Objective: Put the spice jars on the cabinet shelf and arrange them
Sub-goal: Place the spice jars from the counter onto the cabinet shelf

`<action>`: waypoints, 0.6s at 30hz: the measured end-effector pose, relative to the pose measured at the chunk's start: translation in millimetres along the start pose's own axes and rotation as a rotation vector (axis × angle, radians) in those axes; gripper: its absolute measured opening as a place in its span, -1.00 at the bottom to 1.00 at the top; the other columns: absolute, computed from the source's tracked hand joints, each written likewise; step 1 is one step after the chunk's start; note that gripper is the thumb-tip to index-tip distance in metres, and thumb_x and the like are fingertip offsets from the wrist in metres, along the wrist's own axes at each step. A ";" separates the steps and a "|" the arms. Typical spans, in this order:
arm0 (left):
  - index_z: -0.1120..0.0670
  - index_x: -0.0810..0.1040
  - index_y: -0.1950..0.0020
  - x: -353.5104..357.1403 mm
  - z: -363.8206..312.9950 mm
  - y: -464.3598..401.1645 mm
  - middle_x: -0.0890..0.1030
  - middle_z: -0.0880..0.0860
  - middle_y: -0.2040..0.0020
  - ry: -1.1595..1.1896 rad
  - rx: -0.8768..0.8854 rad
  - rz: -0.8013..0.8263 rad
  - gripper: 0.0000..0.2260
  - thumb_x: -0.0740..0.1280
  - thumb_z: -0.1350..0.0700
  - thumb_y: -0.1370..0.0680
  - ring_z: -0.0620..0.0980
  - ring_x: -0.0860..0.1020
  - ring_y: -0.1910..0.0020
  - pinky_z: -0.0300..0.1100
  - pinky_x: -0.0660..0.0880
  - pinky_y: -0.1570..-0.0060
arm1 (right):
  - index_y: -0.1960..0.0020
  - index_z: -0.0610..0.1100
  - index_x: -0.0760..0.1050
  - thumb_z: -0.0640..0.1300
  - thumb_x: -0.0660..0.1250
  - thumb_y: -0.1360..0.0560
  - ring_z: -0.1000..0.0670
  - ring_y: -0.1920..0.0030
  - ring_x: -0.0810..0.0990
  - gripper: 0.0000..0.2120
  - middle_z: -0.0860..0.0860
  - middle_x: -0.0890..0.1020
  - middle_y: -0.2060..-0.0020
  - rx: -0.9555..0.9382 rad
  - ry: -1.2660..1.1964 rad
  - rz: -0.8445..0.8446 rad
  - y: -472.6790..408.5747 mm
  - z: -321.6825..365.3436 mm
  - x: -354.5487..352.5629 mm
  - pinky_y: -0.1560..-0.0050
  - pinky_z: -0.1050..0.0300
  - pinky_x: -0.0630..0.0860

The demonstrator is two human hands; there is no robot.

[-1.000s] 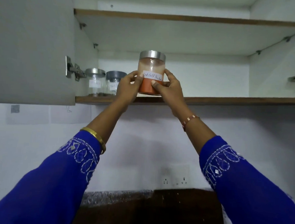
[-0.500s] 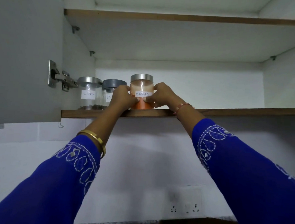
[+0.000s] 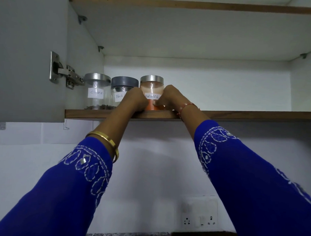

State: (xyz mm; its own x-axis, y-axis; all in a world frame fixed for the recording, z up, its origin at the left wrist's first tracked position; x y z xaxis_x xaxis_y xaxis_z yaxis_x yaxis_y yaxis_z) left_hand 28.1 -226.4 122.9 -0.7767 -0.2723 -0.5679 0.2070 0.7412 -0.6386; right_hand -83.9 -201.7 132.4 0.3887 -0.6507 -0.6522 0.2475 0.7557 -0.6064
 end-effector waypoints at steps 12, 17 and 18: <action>0.17 0.52 -0.26 -24.8 -3.3 83.9 0.59 0.12 -0.19 0.522 0.248 -0.353 -0.63 0.10 0.36 -0.53 -0.05 0.53 -0.12 -0.28 0.51 -0.08 | -0.30 -0.25 0.43 -0.23 0.27 -0.51 -0.07 -0.23 0.50 -0.63 -0.15 0.55 -0.23 -0.271 -0.273 -0.429 87.1 9.6 -39.5 -0.17 0.24 0.37; 0.26 0.55 -0.21 -12.7 8.4 159.0 0.62 0.18 -0.14 0.730 0.184 -0.378 -0.68 0.15 0.36 -0.51 0.08 0.57 -0.15 -0.21 0.52 -0.17 | -0.31 -0.26 0.43 -0.25 0.28 -0.51 0.00 -0.23 0.49 -0.63 -0.14 0.54 -0.23 -0.228 -0.468 -0.417 162.9 -3.8 -23.9 -0.18 0.31 0.40; 0.25 0.55 -0.20 -7.6 10.3 172.4 0.62 0.18 -0.13 0.755 0.163 -0.351 -0.70 0.17 0.34 -0.52 0.10 0.57 -0.14 -0.11 0.52 -0.19 | -0.30 -0.26 0.43 -0.24 0.29 -0.51 0.02 -0.22 0.50 -0.63 -0.13 0.55 -0.23 -0.211 -0.484 -0.416 179.8 -7.2 -20.2 -0.17 0.33 0.39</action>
State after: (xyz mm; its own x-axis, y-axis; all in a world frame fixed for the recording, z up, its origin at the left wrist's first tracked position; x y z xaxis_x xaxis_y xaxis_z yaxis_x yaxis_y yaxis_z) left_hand 75.8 -102.9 11.8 -0.9886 0.0554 0.1397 -0.0825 0.5766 -0.8129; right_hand -53.6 -53.2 33.3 0.6649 -0.7406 -0.0970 0.3029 0.3861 -0.8713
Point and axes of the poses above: each hand's wrist, its own y-axis away from the middle knuckle, its own x-axis out of the palm, z = x × y, the point moved 8 cm from there along -y, towards the middle knuckle
